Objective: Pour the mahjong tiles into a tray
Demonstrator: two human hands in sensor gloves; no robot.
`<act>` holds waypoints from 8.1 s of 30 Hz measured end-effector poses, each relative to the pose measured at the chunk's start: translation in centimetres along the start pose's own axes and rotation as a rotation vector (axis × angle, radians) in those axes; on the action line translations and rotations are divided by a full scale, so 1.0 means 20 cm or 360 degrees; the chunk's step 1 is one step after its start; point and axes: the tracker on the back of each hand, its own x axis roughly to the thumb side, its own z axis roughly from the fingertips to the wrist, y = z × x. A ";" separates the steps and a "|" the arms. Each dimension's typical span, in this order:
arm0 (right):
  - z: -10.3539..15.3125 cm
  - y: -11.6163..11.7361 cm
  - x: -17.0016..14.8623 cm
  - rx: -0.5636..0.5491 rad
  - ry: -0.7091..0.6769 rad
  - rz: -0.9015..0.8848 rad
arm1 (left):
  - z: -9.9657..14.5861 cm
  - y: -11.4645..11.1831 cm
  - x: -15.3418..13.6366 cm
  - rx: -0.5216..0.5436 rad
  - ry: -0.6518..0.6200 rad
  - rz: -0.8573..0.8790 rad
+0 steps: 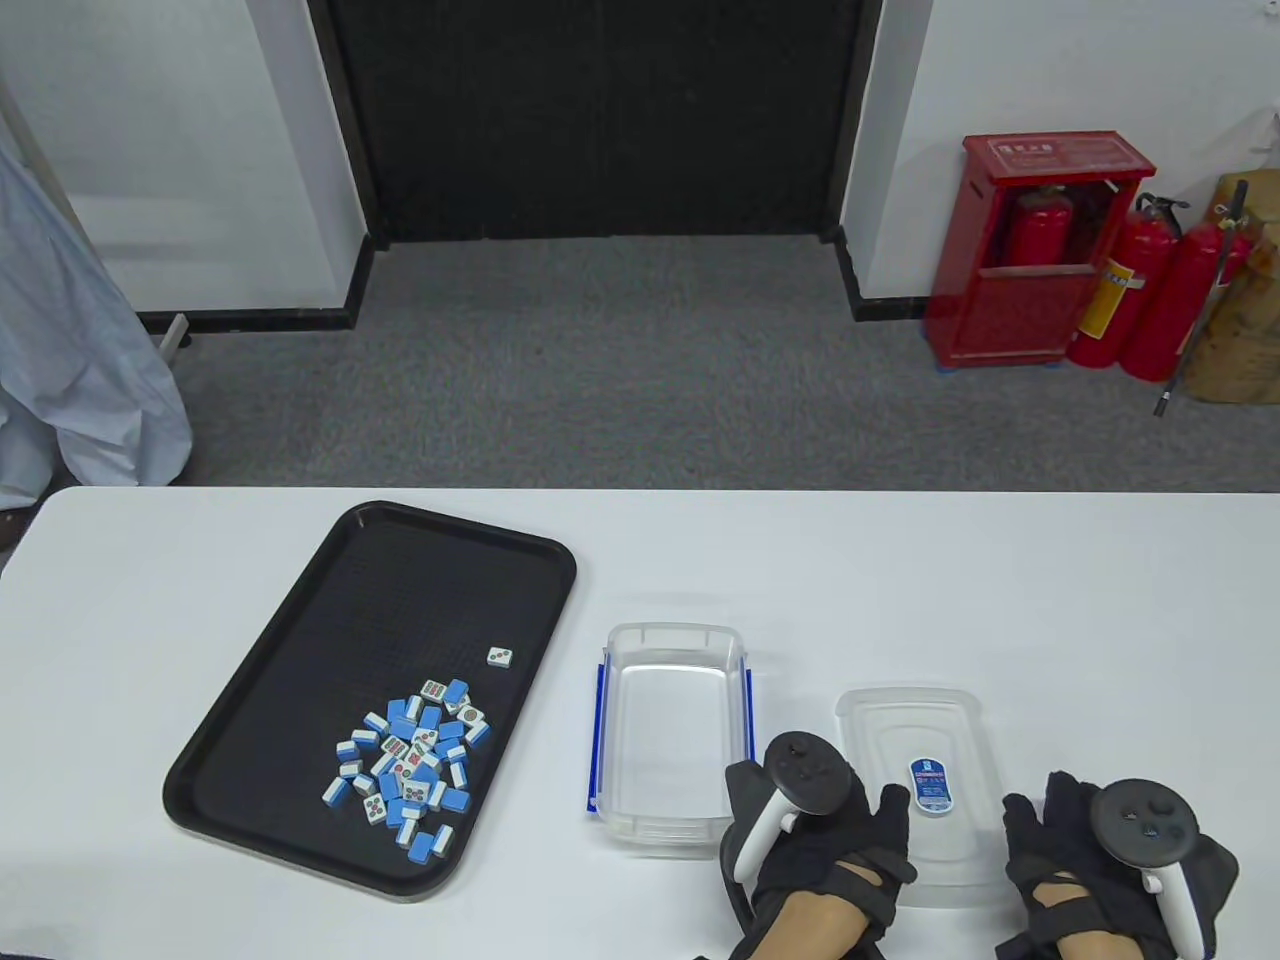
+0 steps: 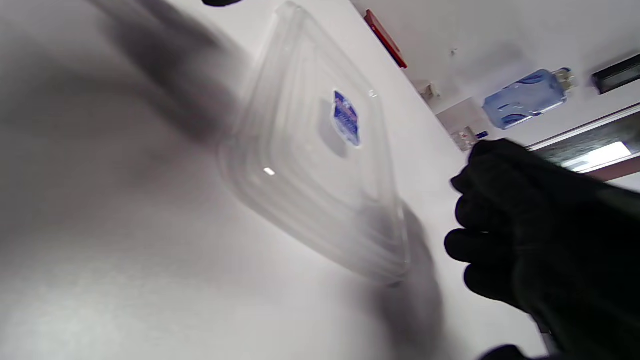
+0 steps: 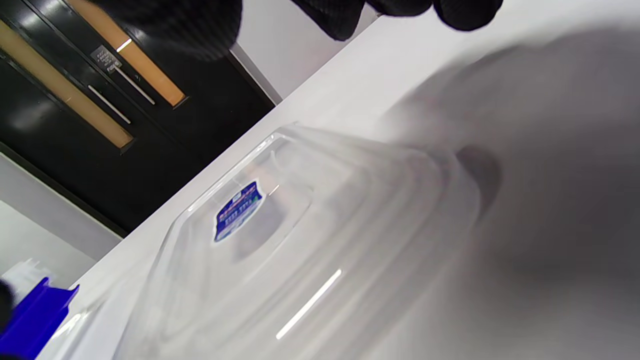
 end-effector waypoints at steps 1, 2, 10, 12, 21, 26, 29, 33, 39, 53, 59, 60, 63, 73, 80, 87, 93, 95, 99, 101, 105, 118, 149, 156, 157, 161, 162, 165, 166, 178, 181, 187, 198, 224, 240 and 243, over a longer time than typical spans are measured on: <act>0.00 0.00 0.00 0.0012 -0.0006 0.0003 | -0.01 -0.01 -0.01 -0.0004 0.0002 -0.0002; -0.01 0.01 0.01 0.0027 -0.0013 0.0007 | -0.02 -0.03 -0.01 -0.0032 0.0011 0.0008; -0.02 0.04 0.01 0.0122 0.0018 -0.0007 | -0.03 -0.14 0.00 -0.0152 -0.0037 -0.0073; -0.02 0.05 0.00 0.0168 0.0039 -0.0067 | -0.03 -0.17 0.01 -0.0180 -0.0070 -0.0066; -0.03 0.06 -0.03 0.0396 0.0135 -0.0329 | -0.03 -0.22 0.00 -0.0304 -0.0115 0.0224; -0.03 0.02 -0.08 0.0354 0.0166 -0.0587 | -0.01 -0.19 -0.01 -0.0301 -0.0204 0.0612; -0.02 0.01 -0.08 0.0353 0.0144 -0.0625 | 0.00 -0.17 0.00 -0.0270 -0.0288 0.0778; -0.01 0.00 -0.07 0.0322 0.0086 -0.0730 | 0.04 -0.12 0.05 -0.0136 -0.0395 0.0616; 0.02 -0.07 0.00 0.0025 -0.0143 -0.0911 | 0.14 0.00 0.11 -0.0013 -0.0562 0.0625; 0.23 0.15 0.63 -0.0027 -0.0704 -0.0822 | 0.44 0.57 -0.22 0.0263 -0.0784 0.1105; 0.26 0.37 0.87 0.0030 -0.0797 -0.0674 | 0.49 0.75 -0.50 0.0361 -0.0734 0.1297; 0.26 0.41 0.89 0.0035 -0.0801 -0.0669 | 0.50 0.76 -0.53 0.0376 -0.0724 0.1287; 0.27 0.56 0.91 0.0088 -0.0787 -0.0637 | 0.50 0.77 -0.65 0.0437 -0.0662 0.1173; 0.26 0.71 0.89 0.0132 -0.0804 -0.0449 | 0.40 0.71 -0.84 0.0233 -0.0542 0.1374; 0.26 0.71 0.87 0.0131 -0.0835 -0.0416 | 0.36 0.67 -0.88 0.0191 -0.0490 0.1397; 0.26 0.71 0.86 0.0150 -0.0863 -0.0455 | 0.35 0.66 -0.90 0.0190 -0.0473 0.1431; 0.26 0.70 0.86 0.0164 -0.0878 -0.0446 | 0.35 0.66 -0.91 0.0192 -0.0473 0.1456; 0.26 0.70 0.85 0.0171 -0.0877 -0.0458 | 0.35 0.67 -0.91 0.0192 -0.0472 0.1453; 0.26 0.70 0.85 0.0186 -0.0874 -0.0464 | 0.36 0.67 -0.92 0.0194 -0.0470 0.1468; 0.26 0.70 0.85 0.0206 -0.0864 -0.0458 | 0.36 0.67 -0.92 0.0191 -0.0468 0.1462; 0.25 0.70 0.83 0.0237 -0.0831 -0.0484 | 0.36 0.67 -0.92 0.0196 -0.0463 0.1435; 0.24 0.70 0.80 0.0367 -0.0796 -0.0376 | 0.36 0.66 -0.92 0.0223 -0.0332 0.1021; 0.18 0.73 0.59 0.0651 -0.0267 -0.0756 | 0.39 0.65 -0.77 0.0381 -0.0297 0.0053; 0.15 0.80 0.55 0.0812 -0.0140 -0.1101 | 0.40 0.65 -0.77 0.0368 -0.0303 0.0080; 0.15 0.81 0.54 0.0836 -0.0123 -0.1170 | 0.40 0.65 -0.78 0.0366 -0.0304 0.0085; 0.13 0.80 0.52 0.0833 -0.0090 -0.1186 | 0.40 0.65 -0.79 0.0351 -0.0322 0.0126; 0.12 0.79 0.52 0.0825 -0.0092 -0.1171 | 0.40 0.64 -0.79 0.0354 -0.0325 0.0123; 0.12 0.77 0.52 0.0750 -0.0079 -0.1142 | 0.41 0.64 -0.78 0.0356 -0.0325 0.0104; 0.12 0.76 0.52 0.0733 -0.0088 -0.1128 | 0.41 0.64 -0.78 0.0355 -0.0326 0.0104; 0.12 0.75 0.55 0.0606 -0.0211 -0.1105 | 0.42 0.62 -0.78 0.0331 -0.0323 0.0167; 0.12 0.75 0.56 0.0563 -0.0262 -0.1036 | 0.42 0.62 -0.78 0.0313 -0.0328 0.0185; 0.12 0.78 0.57 0.0671 -0.0257 -0.1015 | 0.42 0.60 -0.77 0.0290 -0.0337 0.0186; 0.14 0.80 0.61 0.0554 -0.0289 -0.0958 | 0.42 0.59 -0.76 0.0278 -0.0338 0.0177; 0.14 0.78 0.62 0.0461 -0.0306 -0.0779 | 0.40 0.59 -0.77 0.0236 -0.0333 0.0271; 0.15 0.72 0.57 0.0545 -0.0308 -0.0690 | 0.31 0.48 -0.96 -0.0057 -0.0058 0.1078; 0.14 0.72 0.57 0.0541 -0.0314 -0.0676 | 0.30 0.47 -0.97 -0.0034 -0.0040 0.1101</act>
